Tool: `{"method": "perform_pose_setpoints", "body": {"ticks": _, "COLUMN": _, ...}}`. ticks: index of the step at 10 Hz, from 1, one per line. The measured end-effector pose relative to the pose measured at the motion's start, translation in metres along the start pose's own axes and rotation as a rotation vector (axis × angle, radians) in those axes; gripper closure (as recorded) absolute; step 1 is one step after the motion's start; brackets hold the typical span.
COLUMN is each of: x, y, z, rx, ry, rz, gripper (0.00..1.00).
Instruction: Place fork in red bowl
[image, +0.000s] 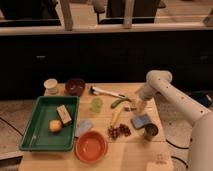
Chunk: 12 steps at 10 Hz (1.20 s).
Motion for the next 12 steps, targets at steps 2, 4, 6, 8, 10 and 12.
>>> {"method": "perform_pose_setpoints", "body": {"ticks": 2, "x": 0.002, "y": -0.002, "z": 0.003, "rx": -0.010, "ry": -0.002, "rz": -0.002, "gripper": 0.49}}
{"method": "perform_pose_setpoints", "body": {"ticks": 4, "x": 0.004, "y": -0.001, "z": 0.006, "rx": -0.020, "ry": -0.003, "rz": -0.001, "gripper": 0.47}}
{"method": "perform_pose_setpoints", "body": {"ticks": 6, "x": 0.005, "y": 0.001, "z": 0.008, "rx": -0.026, "ry": -0.007, "rz": 0.000, "gripper": 0.48}}
{"method": "perform_pose_setpoints", "body": {"ticks": 8, "x": 0.009, "y": 0.005, "z": 0.010, "rx": -0.036, "ry": -0.008, "rz": 0.007, "gripper": 0.49}}
{"method": "perform_pose_setpoints", "body": {"ticks": 10, "x": 0.008, "y": 0.011, "z": 0.016, "rx": -0.053, "ry": -0.010, "rz": 0.007, "gripper": 0.49}}
{"method": "perform_pose_setpoints", "body": {"ticks": 12, "x": 0.011, "y": 0.017, "z": 0.019, "rx": -0.060, "ry": -0.013, "rz": 0.014, "gripper": 0.50}}
